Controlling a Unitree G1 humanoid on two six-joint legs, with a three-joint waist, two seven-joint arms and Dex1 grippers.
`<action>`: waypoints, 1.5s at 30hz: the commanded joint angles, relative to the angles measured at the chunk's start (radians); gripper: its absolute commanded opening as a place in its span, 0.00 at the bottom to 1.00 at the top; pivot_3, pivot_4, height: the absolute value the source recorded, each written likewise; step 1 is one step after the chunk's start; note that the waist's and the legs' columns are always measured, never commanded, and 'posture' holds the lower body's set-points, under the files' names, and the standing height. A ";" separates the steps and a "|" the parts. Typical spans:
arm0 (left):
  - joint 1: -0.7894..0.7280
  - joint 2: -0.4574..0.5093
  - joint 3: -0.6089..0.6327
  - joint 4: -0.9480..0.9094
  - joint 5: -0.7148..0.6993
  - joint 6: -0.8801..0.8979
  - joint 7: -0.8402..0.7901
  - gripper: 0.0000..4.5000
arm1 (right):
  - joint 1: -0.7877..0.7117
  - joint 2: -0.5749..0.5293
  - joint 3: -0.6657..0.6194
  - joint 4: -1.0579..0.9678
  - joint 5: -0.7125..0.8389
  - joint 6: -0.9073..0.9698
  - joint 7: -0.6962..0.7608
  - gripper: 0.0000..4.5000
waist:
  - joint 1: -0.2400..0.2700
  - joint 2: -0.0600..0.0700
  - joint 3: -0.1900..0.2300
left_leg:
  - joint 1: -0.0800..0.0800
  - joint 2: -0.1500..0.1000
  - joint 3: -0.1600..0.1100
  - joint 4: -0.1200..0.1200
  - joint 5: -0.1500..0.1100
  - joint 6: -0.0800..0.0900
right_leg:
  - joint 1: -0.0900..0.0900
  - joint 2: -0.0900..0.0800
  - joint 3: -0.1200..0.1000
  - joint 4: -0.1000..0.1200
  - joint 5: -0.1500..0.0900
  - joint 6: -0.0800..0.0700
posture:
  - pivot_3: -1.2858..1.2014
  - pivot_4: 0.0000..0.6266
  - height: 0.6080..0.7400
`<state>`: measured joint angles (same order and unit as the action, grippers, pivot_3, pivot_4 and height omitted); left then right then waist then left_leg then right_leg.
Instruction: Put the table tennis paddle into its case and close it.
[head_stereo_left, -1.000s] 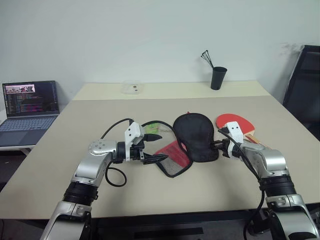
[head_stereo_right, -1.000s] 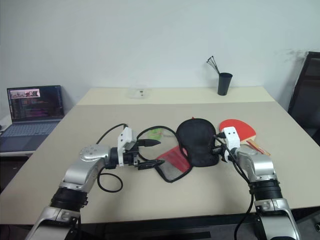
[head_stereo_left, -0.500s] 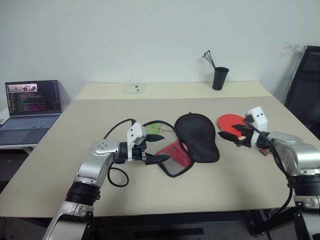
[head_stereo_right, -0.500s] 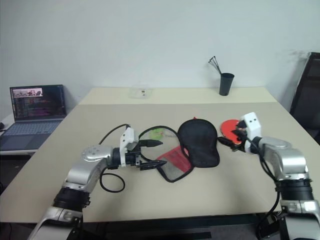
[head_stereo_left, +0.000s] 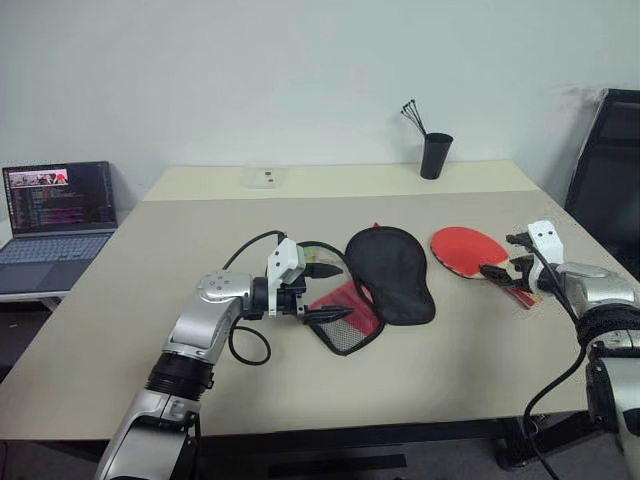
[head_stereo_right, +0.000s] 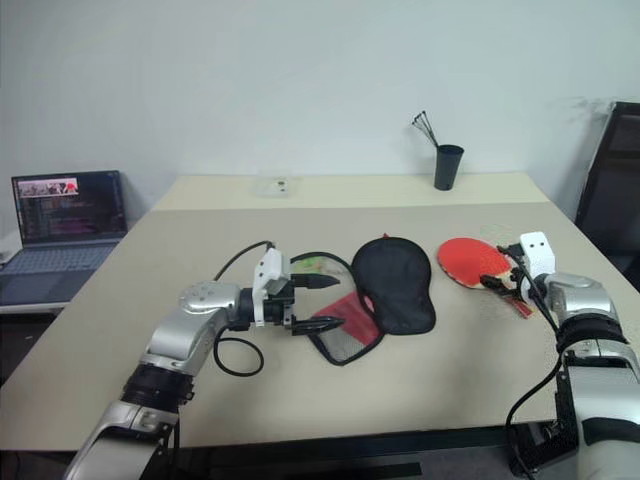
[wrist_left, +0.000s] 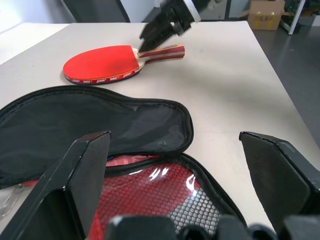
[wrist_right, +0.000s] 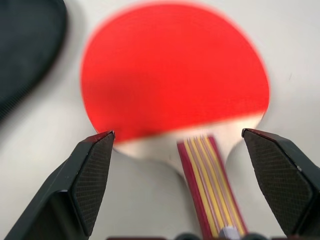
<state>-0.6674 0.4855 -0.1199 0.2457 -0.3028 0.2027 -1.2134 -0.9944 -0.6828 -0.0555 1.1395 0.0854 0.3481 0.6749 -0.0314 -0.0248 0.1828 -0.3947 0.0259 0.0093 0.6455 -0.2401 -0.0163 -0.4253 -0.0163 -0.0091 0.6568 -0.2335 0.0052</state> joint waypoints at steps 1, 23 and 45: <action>-0.021 0.003 0.008 -0.019 -0.002 -0.019 -0.004 1.00 | -0.029 -0.014 0.006 0.060 -0.041 -0.057 -0.006 0.99 | 0.001 0.000 0.000 | 0.000 0.000 0.000 0.000 0.000 0.000 | 0.000 0.000 0.000 0.000 0.000 0.000 | 0.52 0.24 1.00; -0.013 0.012 0.009 -0.018 0.001 -0.025 -0.008 1.00 | 0.052 -0.001 -0.021 -0.135 -0.007 0.241 0.179 0.99 | -0.002 0.000 0.000 | 0.002 0.000 0.000 0.000 0.000 0.000 | 0.001 0.000 0.000 0.002 0.000 0.000 | 0.52 0.24 1.00; -0.014 0.018 0.012 -0.011 0.010 -0.030 -0.006 1.00 | 0.013 0.112 -0.039 -0.015 -0.049 0.017 -0.164 0.99 | -0.015 -0.001 0.000 | 0.010 0.001 0.003 0.000 0.000 0.000 | 0.006 0.002 0.003 0.002 0.002 -0.001 | 0.52 0.24 1.00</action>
<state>-0.6627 0.4961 -0.1197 0.2466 -0.2896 0.1873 -1.2152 -0.9714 -0.5704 -0.0882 1.1014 0.0478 0.3826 0.5224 -0.0464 -0.0255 0.1827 -0.3853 0.0264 0.0124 0.6457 -0.2400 -0.0164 -0.4198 -0.0144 -0.0056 0.6588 -0.2316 0.0042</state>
